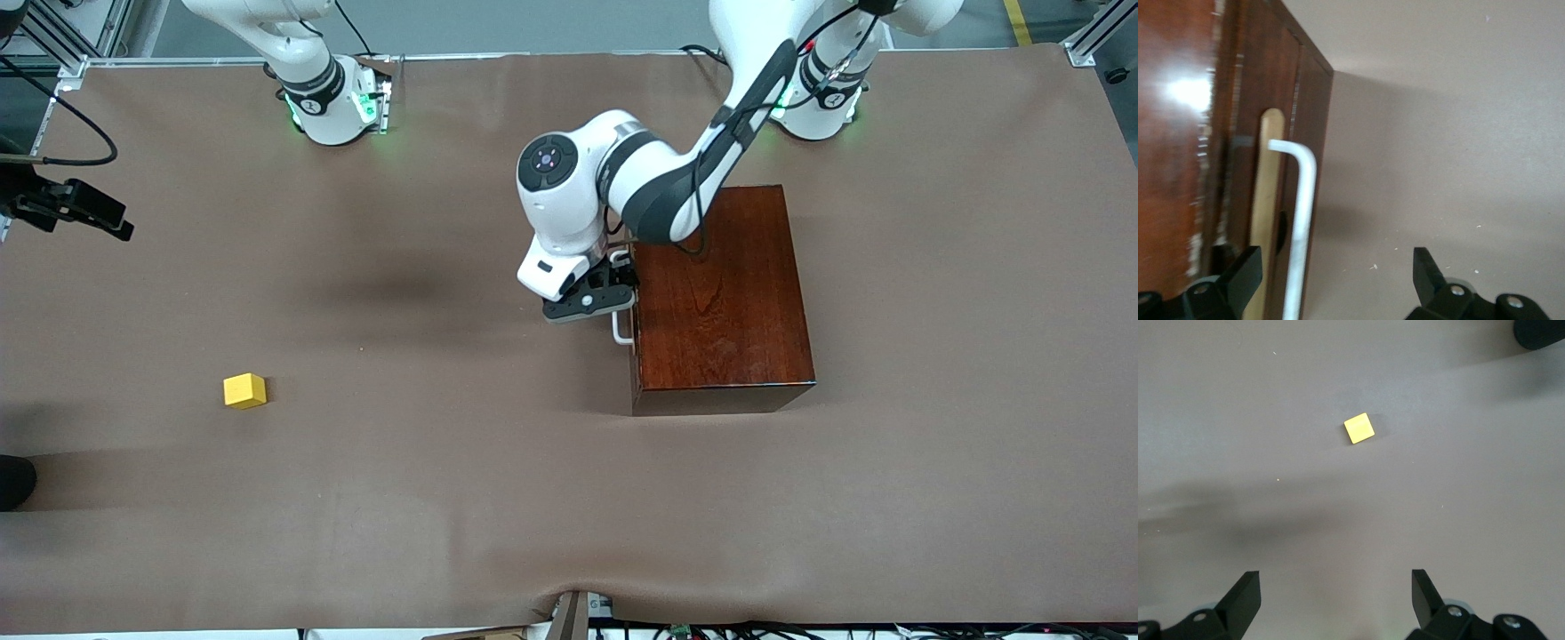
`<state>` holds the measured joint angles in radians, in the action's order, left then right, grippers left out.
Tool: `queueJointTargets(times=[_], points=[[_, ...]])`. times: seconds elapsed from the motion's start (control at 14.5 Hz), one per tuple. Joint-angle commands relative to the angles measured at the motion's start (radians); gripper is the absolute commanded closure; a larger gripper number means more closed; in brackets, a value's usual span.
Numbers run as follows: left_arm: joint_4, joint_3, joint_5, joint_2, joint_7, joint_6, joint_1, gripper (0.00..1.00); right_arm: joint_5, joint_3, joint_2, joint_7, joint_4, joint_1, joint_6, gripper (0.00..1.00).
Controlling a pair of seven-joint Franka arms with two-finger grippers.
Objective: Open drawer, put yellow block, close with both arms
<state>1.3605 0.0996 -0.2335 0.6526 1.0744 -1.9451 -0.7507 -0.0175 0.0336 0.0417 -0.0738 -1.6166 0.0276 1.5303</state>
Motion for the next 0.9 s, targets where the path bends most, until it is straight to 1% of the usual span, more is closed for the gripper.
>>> queueJointTargets(times=[0.0,0.07,0.41,0.55,0.83], points=[[-0.034,-0.011,-0.024,0.022,-0.004,0.002,-0.021,0.00,0.001,-0.008,-0.014,-0.012,0.015,0.023,-0.006,0.00],[-0.032,-0.011,-0.024,0.030,-0.010,0.003,-0.021,0.00,0.001,-0.008,-0.016,-0.009,0.015,0.037,-0.002,0.00],[-0.029,-0.008,-0.024,0.050,-0.059,0.043,-0.027,0.00,-0.003,-0.008,-0.091,0.015,0.017,0.074,0.066,0.00],[-0.029,-0.008,-0.024,0.055,-0.062,0.054,-0.029,0.00,-0.001,-0.009,-0.098,0.051,0.017,0.094,0.076,0.00],[-0.031,-0.006,-0.021,0.070,-0.065,0.071,-0.033,0.00,0.001,-0.008,-0.117,0.140,0.011,0.100,0.083,0.00]])
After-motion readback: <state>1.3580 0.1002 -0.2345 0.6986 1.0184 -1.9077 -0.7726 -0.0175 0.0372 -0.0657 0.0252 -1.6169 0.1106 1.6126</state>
